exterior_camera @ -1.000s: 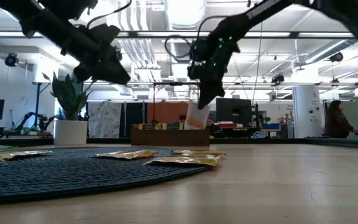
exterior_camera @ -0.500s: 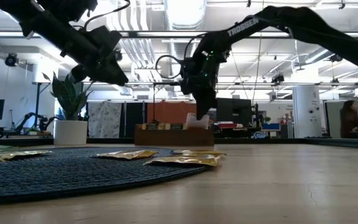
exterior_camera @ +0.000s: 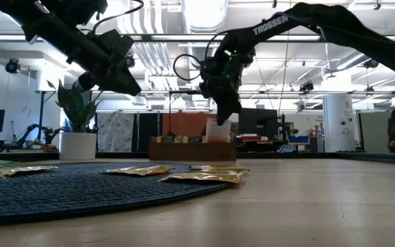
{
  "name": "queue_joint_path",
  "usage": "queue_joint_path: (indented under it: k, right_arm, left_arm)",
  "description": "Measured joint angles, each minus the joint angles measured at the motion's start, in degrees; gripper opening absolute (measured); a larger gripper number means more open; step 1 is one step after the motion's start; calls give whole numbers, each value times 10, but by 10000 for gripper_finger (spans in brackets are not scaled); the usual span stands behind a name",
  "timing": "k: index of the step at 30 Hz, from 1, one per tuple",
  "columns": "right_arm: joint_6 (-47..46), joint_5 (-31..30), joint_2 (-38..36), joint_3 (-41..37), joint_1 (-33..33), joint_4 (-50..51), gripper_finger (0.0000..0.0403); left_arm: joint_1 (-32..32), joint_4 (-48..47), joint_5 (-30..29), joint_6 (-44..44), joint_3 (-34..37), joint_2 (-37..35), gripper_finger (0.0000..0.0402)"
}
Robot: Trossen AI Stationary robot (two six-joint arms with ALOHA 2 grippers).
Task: Pick & Place Tea
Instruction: Put the white tea bag into the right section of the wooden organizer
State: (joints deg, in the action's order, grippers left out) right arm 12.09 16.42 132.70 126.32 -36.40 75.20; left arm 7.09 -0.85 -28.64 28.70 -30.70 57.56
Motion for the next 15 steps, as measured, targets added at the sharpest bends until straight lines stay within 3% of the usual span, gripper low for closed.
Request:
queue_joint_path:
  k: [15]
  right_arm:
    - [-2,-19,4,-1,-13,4,8]
  left_arm:
    - [0,4,0,13,0,0,85]
